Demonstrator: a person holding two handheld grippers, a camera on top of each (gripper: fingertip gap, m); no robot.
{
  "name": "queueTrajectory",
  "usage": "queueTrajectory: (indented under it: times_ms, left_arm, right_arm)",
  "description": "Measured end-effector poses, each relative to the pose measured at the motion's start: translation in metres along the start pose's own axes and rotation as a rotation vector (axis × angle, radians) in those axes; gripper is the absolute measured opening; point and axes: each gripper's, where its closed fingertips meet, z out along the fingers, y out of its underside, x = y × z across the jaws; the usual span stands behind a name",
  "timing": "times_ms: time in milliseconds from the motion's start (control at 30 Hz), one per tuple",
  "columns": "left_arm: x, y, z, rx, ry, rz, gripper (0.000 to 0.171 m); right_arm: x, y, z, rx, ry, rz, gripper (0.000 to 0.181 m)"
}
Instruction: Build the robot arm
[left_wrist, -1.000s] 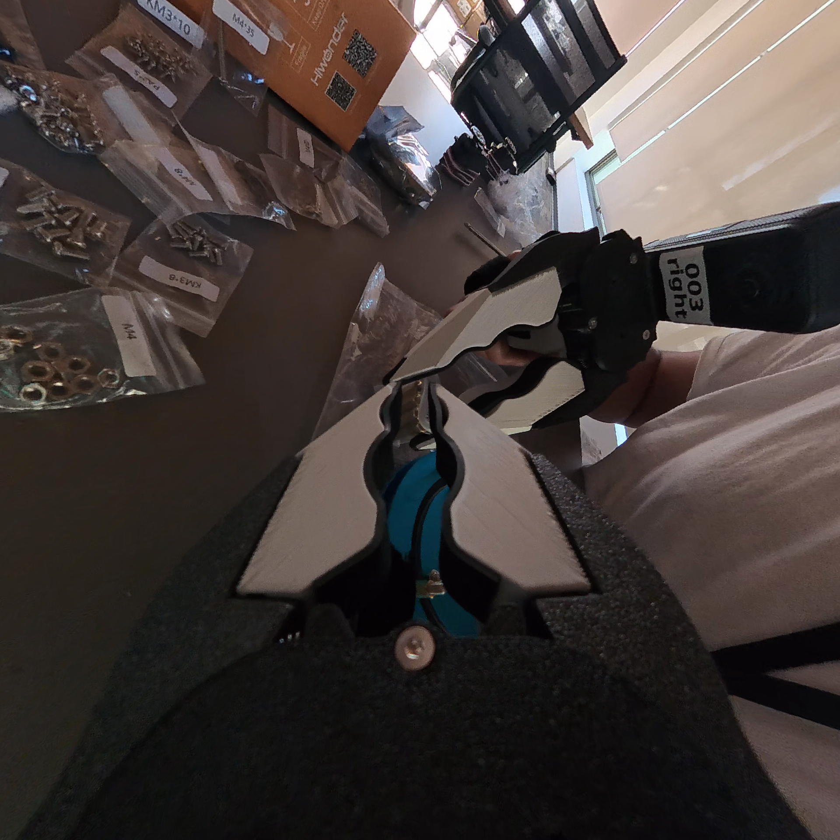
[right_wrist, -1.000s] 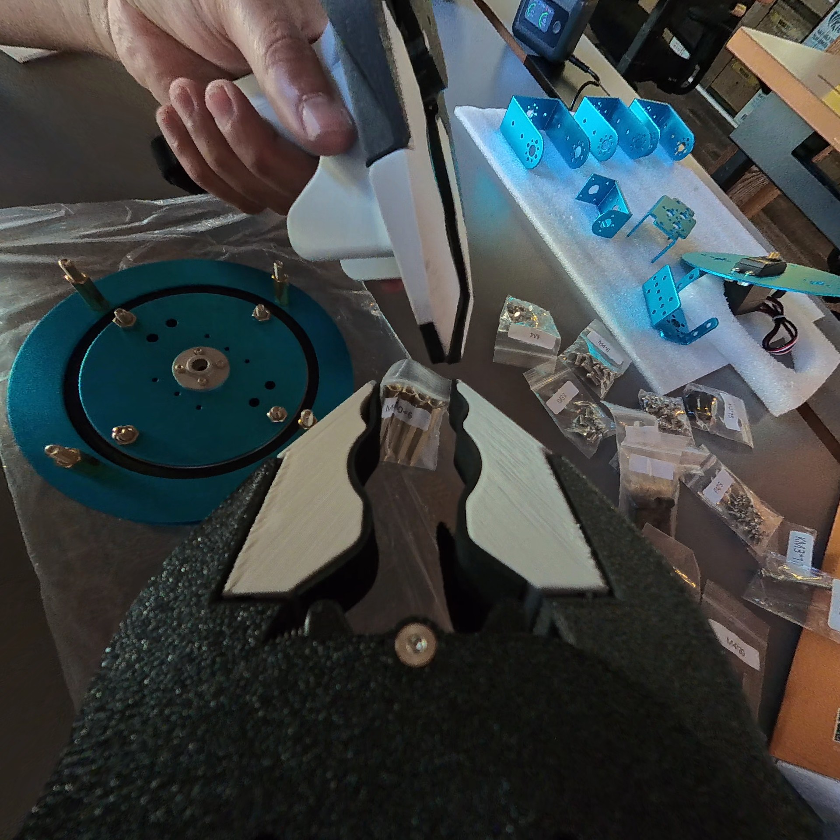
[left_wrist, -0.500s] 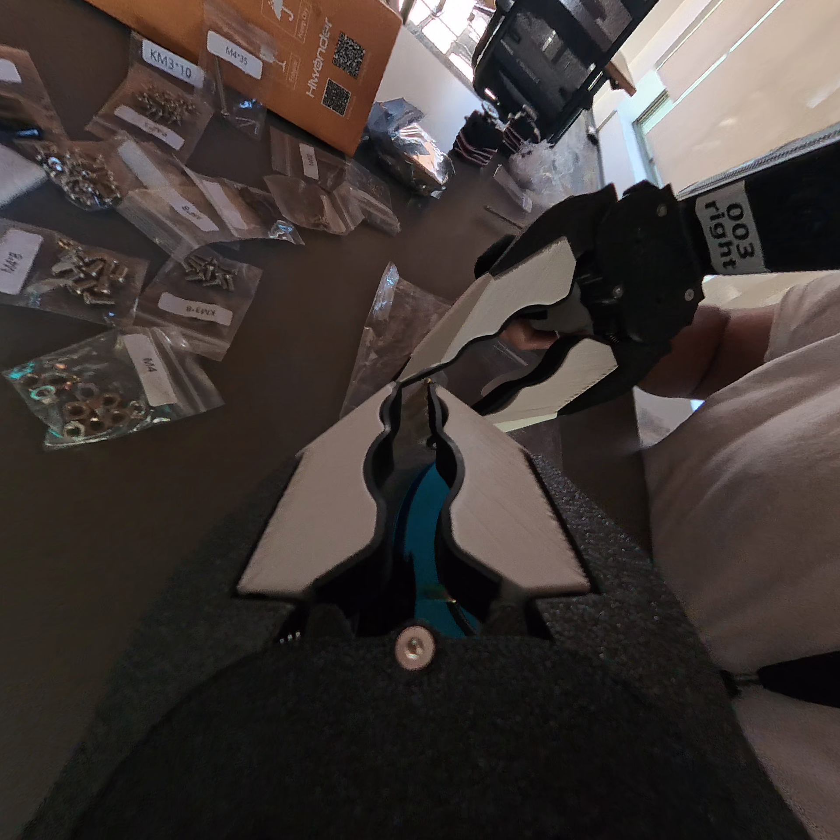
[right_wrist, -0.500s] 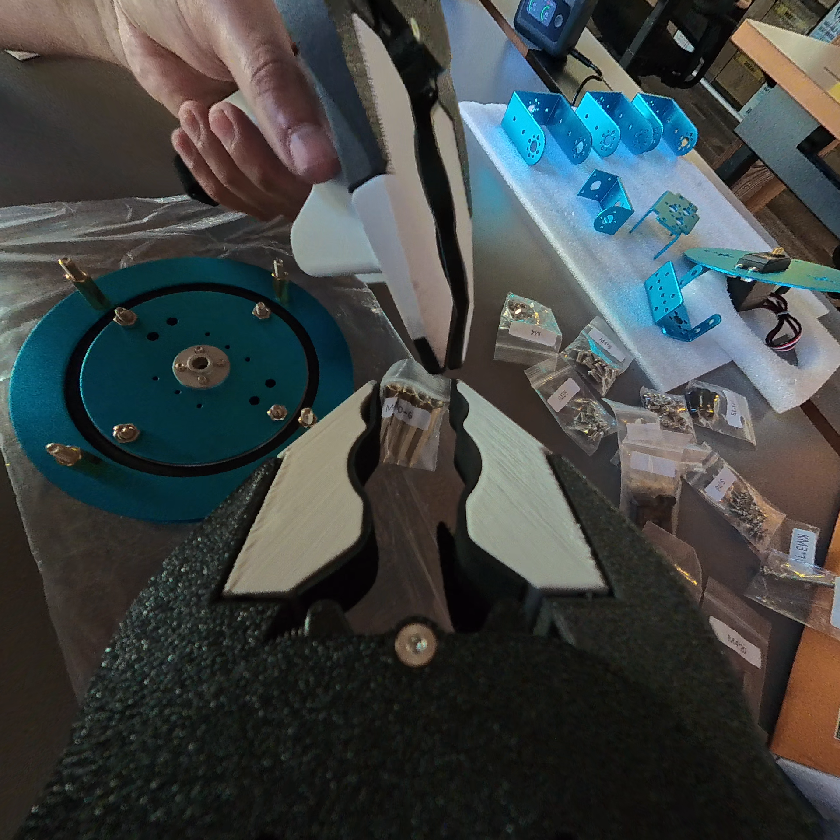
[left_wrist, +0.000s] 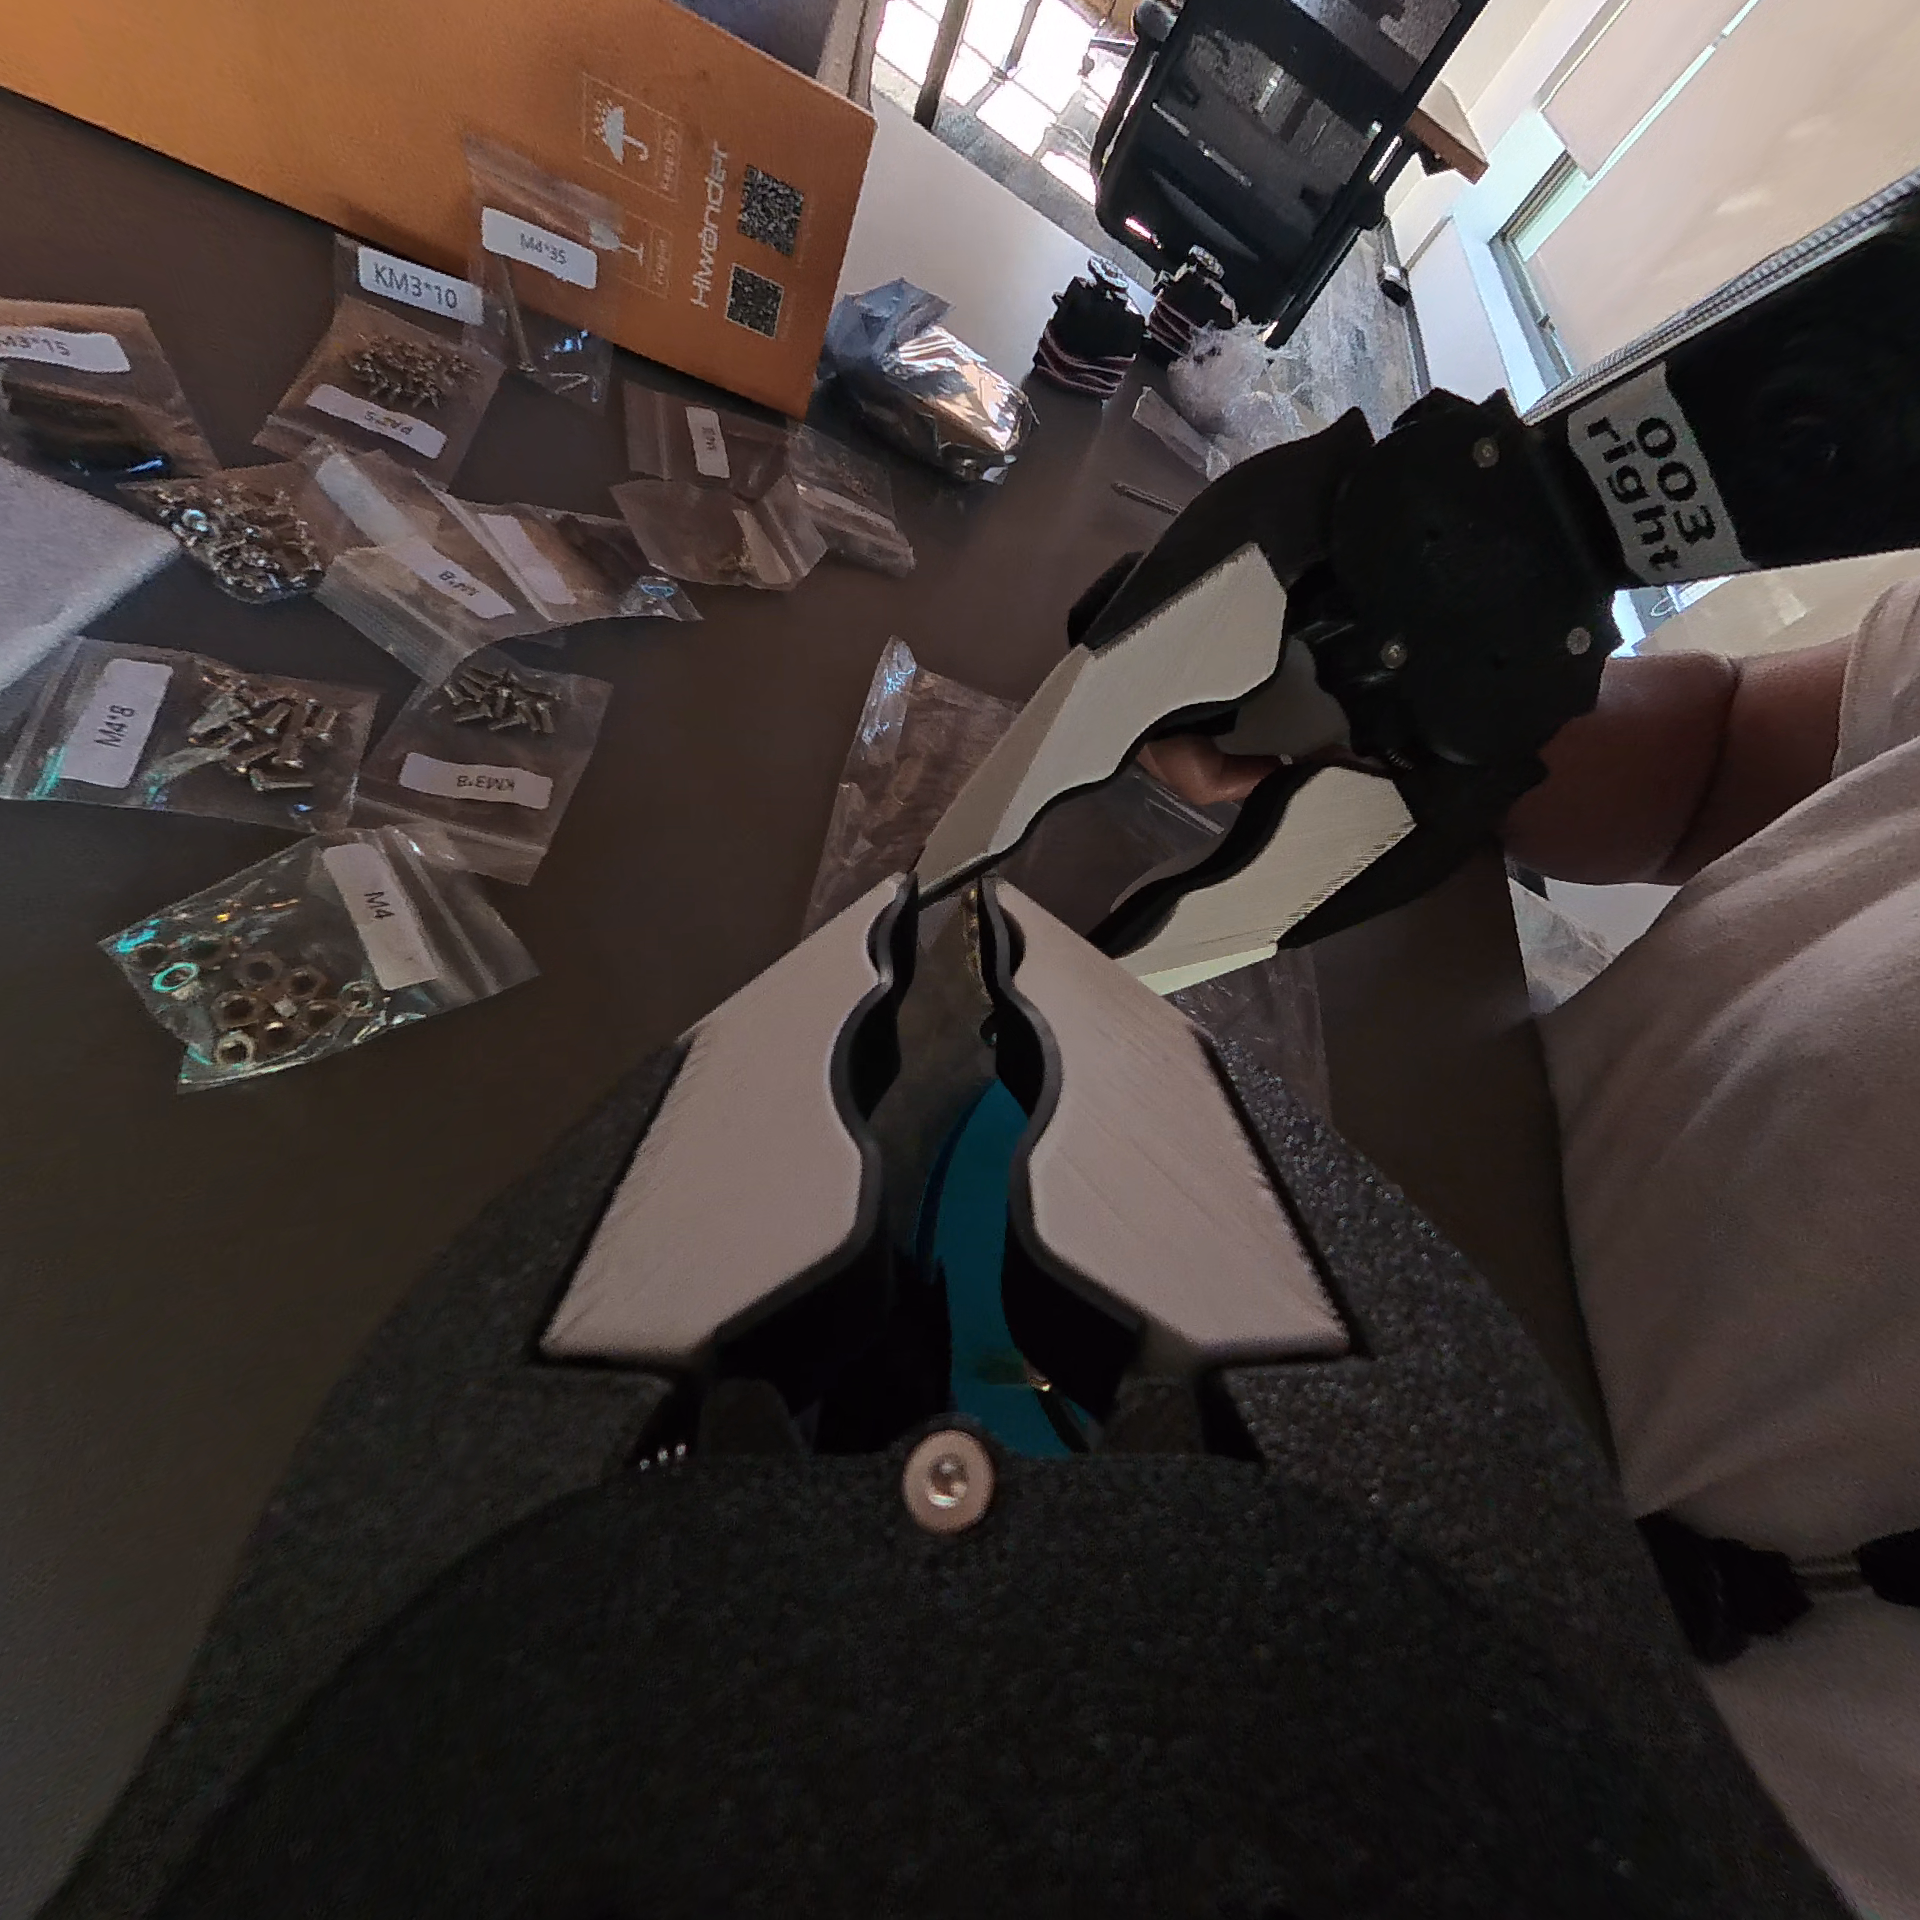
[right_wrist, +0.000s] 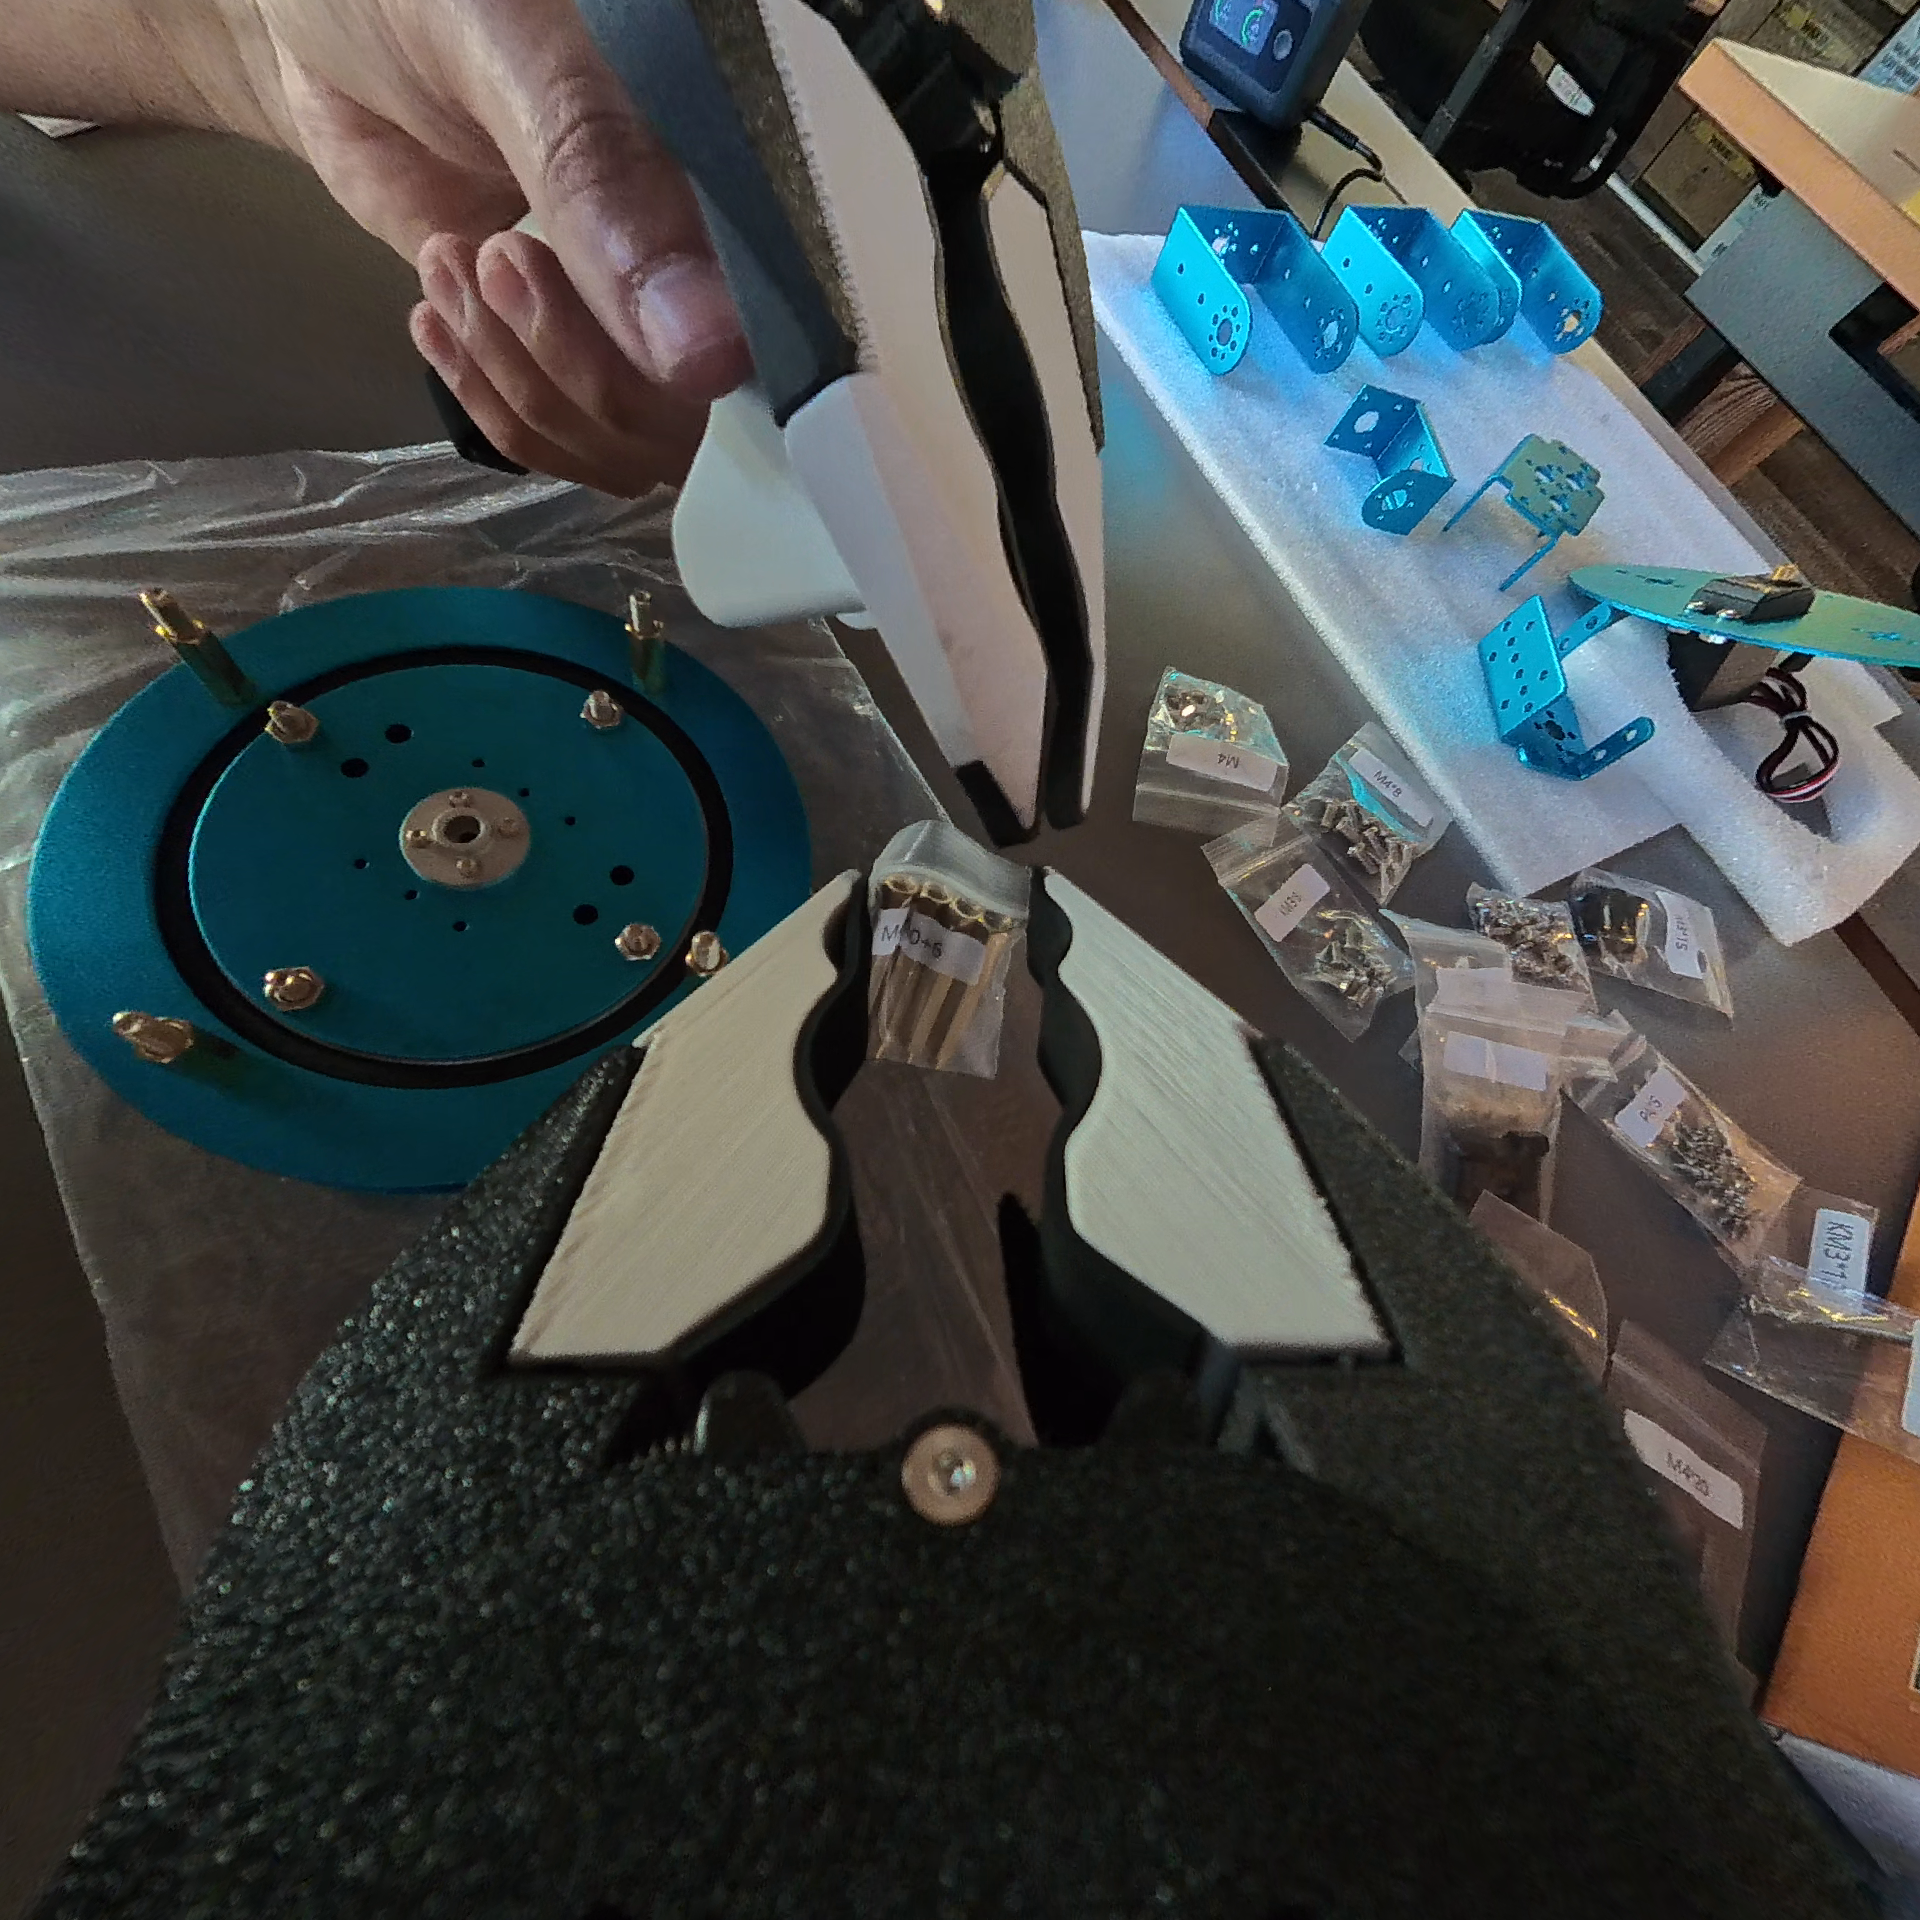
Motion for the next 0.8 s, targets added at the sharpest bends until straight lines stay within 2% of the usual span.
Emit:
queueTrajectory:
  times_ms: [300, 800]
  left_arm:
    - [0.0033, -0.0059, -0.0058, 0.012, 0.005, 0.033, 0.011]
    - [0.0007, 0.0027, 0.0020, -0.031, -0.028, 0.062, 0.011]
  right_arm:
    - [0.0000, 0.0002, 0.0000, -0.001, -0.001, 0.001, 0.028]
    - [-0.0008, 0.0007, 0.0003, -0.006, -0.003, 0.000, 0.028]
